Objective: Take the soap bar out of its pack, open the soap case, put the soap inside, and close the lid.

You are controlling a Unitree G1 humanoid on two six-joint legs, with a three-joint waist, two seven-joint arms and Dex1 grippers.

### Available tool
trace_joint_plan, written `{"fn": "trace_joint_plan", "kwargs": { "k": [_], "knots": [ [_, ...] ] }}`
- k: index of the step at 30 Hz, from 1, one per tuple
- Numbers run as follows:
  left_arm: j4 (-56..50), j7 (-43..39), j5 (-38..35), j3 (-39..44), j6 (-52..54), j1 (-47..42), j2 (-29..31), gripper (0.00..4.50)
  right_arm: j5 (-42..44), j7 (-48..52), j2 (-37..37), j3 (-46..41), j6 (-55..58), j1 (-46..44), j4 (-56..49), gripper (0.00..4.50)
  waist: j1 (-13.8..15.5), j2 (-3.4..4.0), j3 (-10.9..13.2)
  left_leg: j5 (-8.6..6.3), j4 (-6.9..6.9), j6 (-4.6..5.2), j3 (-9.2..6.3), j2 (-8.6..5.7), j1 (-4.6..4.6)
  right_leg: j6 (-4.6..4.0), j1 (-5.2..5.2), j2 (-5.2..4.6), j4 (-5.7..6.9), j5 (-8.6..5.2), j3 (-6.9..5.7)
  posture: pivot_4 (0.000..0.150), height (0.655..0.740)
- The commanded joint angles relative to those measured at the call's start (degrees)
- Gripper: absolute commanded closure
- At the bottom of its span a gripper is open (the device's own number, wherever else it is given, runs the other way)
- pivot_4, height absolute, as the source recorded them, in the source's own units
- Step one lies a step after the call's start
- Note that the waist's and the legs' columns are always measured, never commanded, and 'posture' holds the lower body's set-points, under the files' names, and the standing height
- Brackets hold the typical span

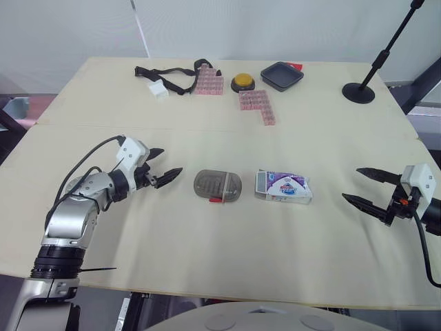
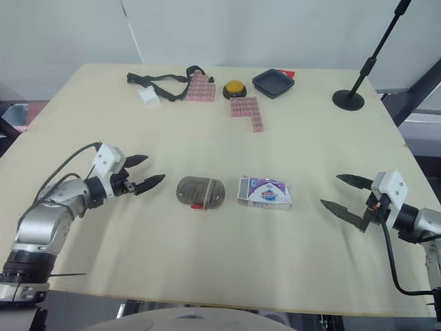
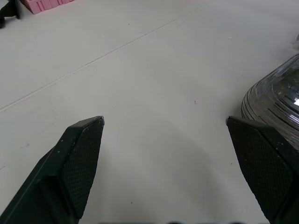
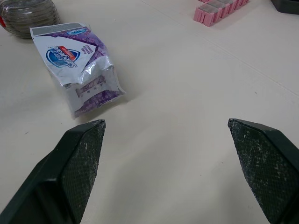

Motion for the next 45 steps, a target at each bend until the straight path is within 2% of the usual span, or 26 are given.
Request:
{"fn": "trace_joint_plan", "kwargs": {
  "k": [1, 16, 21, 25, 30, 36, 45],
  "knots": [
    [-1.9, 0.5, -0.4, 1.3, 0.5, 0.0, 0.6, 0.06, -0.3, 1.0, -0.3, -1.2, -2.7, 0.3, 0.8, 0.0, 0.0, 0.0, 0.0, 0.0, 0.0, 0.0, 0.0, 0.0, 0.0, 0.0, 0.0, 0.0, 0.0, 0.0, 0.0, 0.15, 0.74],
    [-1.3, -2.2, -2.1, 0.9, 0.7, -2.0, 0.6, 0.06, -2.8, 3.0, -1.5, 1.9, -5.0, -2.8, 2.4, 0.0, -0.3, 0.0, 0.0, -0.01, 0.06, 0.09, 0.0, 0.01, -0.01, -0.02, 0.0, -0.01, 0.04, -0.01, 0.0, 0.15, 0.74],
    [-1.9, -9.5, -4.5, -0.3, -0.2, -4.2, 1.8, 0.06, -4.2, 7.1, -5.7, 5.2, -3.8, -6.8, 0.0, 0.0, -0.3, 0.0, 0.0, -0.01, 0.09, 0.12, 0.01, 0.0, -0.01, -0.02, 0.0, -0.01, 0.06, -0.01, 0.0, 0.15, 0.74],
    [-4.2, -17.2, -6.4, -3.1, -0.9, -5.2, 2.8, 0.06, -4.3, 8.7, -8.5, 10.1, 2.6, -11.9, -3.7, 0.0, -0.3, 0.01, 0.0, 0.0, 0.13, 0.15, 0.03, 0.03, 0.01, -0.02, -0.02, 0.01, 0.15, -0.01, 0.03, 0.15, 0.74],
    [-7.8, -21.7, -7.2, -6.5, -1.6, -3.6, 2.5, 0.06, -6.0, 8.3, -9.9, 16.2, 10.3, -16.1, -9.1, 0.0, 0.2, 0.01, 0.0, -0.01, 0.14, 0.18, 0.04, 0.05, -0.06, -0.03, -0.05, 0.0, 0.11, -0.02, 0.01, 0.15, 0.74],
    [-9.8, -21.5, -6.2, -8.6, -2.6, -2.0, 1.0, 0.06, -8.7, 7.3, -9.1, 21.2, 13.3, -20.2, -9.8, 0.0, 0.4, 0.01, 0.0, -0.02, 0.21, 0.18, 0.05, 0.05, -0.19, -0.03, -0.2, -0.01, 0.21, -0.02, 0.02, 0.15, 0.74],
    [-12.1, -20.4, -6.4, -9.0, -3.1, -0.5, 0.1, 0.06, -13.1, 7.4, -6.6, 26.2, 9.8, -22.4, -6.1, 0.0, 0.2, 0.01, 0.0, -0.01, 0.22, 0.17, 0.09, 0.06, -0.23, -0.03, -0.28, 0.01, 0.24, -0.02, 0.07, 0.15, 0.74]
  ]
}}
